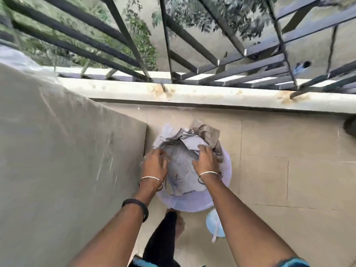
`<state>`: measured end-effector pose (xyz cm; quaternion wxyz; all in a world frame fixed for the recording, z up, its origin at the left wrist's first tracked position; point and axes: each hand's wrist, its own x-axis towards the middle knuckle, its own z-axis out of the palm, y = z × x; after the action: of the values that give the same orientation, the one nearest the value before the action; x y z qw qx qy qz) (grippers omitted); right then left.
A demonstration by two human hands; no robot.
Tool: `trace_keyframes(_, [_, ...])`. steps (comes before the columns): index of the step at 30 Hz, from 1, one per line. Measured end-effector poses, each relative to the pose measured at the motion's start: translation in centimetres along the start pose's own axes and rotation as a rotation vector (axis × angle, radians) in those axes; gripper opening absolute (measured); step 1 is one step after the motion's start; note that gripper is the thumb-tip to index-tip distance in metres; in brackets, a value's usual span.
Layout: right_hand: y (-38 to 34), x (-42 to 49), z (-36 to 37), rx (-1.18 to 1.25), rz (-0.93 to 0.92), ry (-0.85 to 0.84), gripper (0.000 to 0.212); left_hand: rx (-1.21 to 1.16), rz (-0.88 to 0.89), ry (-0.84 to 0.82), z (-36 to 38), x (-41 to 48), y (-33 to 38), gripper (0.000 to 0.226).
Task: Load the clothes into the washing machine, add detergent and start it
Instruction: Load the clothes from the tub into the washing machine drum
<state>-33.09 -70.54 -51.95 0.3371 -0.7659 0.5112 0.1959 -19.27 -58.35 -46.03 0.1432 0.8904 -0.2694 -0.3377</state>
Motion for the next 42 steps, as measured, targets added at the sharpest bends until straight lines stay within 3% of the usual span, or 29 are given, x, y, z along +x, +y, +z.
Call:
trace_keyframes(4, [-0.3,4.1,2.8,-0.294,-0.015,0.106,0.062,-0.014,-0.001,0.035,2.5,2.1,-2.3,0.043])
trace_keyframes(9, [-0.3,5.7,3.1,-0.426,-0.017,0.228,0.027,-0.032,0.016,0.065,3.9,2.3,-3.7,0.041])
trace_keyframes(17, [0.7,-1.5,-0.5,-0.103,-0.179,0.186,0.024,-0.098,0.008,0.049,2.2,-1.5,-2.6,0.036])
trace_keyframes(21, [1.5,-8.0,-2.5,-0.001,-0.262,0.226,0.021,-0.048,0.029,-0.024,0.7,-3.6,-1.3,0.055])
trace_keyframes(26, [-0.6,-16.2,-6.7,0.185,-0.331,0.226,0.022,0.141,0.19,-0.113,-1.8,-6.9,0.6,0.099])
trace_keyframes(31, [-4.3,-24.7,-11.2,0.439,-0.425,0.215,0.022,0.159,0.256,-0.125,-4.2,-10.8,1.8,0.107])
trace_keyframes(33, [-5.5,-27.8,-12.7,0.474,-0.477,0.226,0.02,0.171,0.246,-0.15,-5.4,-12.3,2.1,0.093])
trace_keyframes(36, [-6.4,-32.5,-14.8,0.533,-0.489,0.266,0.017,0.067,0.28,-0.183,-8.6,-16.0,3.1,0.035])
trace_keyframes(37, [-6.5,-34.0,-15.5,0.568,-0.482,0.285,0.016,0.006,0.281,-0.176,-9.7,-17.5,3.6,0.027])
trace_keyframes(42, [-7.4,-40.8,-18.9,0.752,-0.488,0.367,0.019,-0.263,0.345,0.02,-15.5,-24.5,6.2,0.056])
